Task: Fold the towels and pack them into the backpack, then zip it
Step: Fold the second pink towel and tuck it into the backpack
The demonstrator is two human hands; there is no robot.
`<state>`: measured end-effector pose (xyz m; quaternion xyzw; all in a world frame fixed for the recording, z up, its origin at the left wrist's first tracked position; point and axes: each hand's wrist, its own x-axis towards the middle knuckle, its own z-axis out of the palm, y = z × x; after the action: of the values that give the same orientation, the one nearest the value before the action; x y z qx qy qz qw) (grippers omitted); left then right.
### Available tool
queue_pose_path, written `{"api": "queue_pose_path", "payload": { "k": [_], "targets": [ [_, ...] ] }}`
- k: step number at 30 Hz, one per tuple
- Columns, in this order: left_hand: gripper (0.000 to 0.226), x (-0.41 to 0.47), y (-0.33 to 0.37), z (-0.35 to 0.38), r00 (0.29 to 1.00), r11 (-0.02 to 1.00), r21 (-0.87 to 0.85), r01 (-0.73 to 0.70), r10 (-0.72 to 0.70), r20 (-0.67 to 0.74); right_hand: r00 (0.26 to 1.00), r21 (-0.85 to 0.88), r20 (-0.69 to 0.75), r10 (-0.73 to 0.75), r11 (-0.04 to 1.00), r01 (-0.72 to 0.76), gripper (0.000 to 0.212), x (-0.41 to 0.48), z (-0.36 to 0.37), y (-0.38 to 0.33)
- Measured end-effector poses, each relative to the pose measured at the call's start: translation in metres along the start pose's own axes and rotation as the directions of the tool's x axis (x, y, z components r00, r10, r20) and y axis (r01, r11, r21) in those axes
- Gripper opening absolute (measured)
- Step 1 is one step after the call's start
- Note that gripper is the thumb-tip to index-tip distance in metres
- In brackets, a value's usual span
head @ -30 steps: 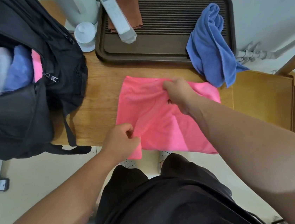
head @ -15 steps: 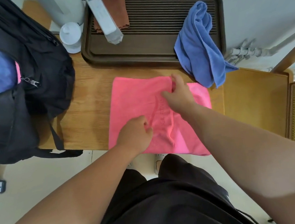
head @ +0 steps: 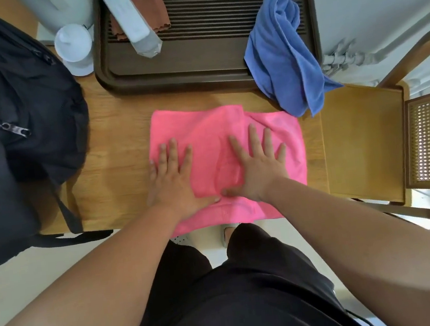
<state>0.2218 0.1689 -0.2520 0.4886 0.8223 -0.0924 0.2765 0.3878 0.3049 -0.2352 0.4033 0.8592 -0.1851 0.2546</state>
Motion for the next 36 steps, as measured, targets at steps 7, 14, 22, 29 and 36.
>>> {"api": "queue_pose_path", "payload": {
  "k": [7, 14, 22, 29, 36],
  "targets": [
    [0.145, -0.009, -0.061, -0.016, 0.999, 0.998, 0.051, 0.031, -0.032, 0.008, 0.998, 0.085, 0.054, -0.011, 0.996, 0.006, 0.128, 0.011, -0.004, -0.056],
    [0.151, -0.003, -0.12, -0.047, 0.988, 0.983, 0.131, 0.132, -0.141, 0.064, 0.998, 0.187, -0.013, -0.065, 0.98, 0.066, 0.109, 0.032, -0.023, -0.097],
    [0.074, -0.025, -0.061, -0.055, 0.976, 0.982, 0.047, -0.185, 0.189, -0.105, 0.997, 0.057, -0.077, -0.011, 0.998, 0.016, 0.087, 0.006, -0.025, -0.045],
    [0.067, -0.047, -0.022, -0.012, 0.964, 0.964, 0.004, -0.266, 0.266, -0.017, 0.997, -0.01, -0.057, -0.057, 0.998, 0.057, 0.084, 0.005, -0.022, -0.023],
    [0.042, -0.056, -0.023, 0.009, 0.957, 0.969, -0.008, -0.246, 0.241, -0.163, 0.953, 0.027, -0.263, -0.152, 0.986, 0.165, 0.06, 0.022, -0.034, -0.049]
  ]
}}
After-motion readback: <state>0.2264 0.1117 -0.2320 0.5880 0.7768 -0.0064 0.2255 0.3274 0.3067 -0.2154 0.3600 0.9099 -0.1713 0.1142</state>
